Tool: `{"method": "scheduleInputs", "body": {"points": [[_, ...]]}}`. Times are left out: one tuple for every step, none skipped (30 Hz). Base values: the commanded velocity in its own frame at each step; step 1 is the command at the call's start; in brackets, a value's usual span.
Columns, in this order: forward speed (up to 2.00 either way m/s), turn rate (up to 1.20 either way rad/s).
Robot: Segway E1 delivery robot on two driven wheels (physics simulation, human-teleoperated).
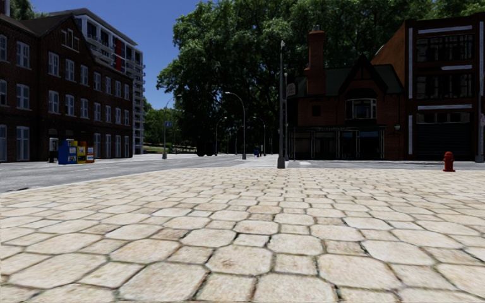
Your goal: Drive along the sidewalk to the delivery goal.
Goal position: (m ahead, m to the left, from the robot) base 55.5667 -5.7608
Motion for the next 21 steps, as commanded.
{"method": "scheduleInputs", "body": {"points": [[2.00, 0.00], [2.00, 0.00], [2.00, 0.00], [2.00, 0.00], [2.00, 0.00], [2.00, 0.00], [2.00, 0.00], [2.00, 0.00], [2.00, 0.00], [2.00, 0.00], [2.00, 0.00], [2.00, 0.00], [2.00, 0.00], [2.00, 0.00], [2.00, 0.00], [2.00, 0.00], [2.00, 0.00], [2.00, 0.00], [2.00, 0.00], [2.00, 0.00], [2.00, 0.00]]}}
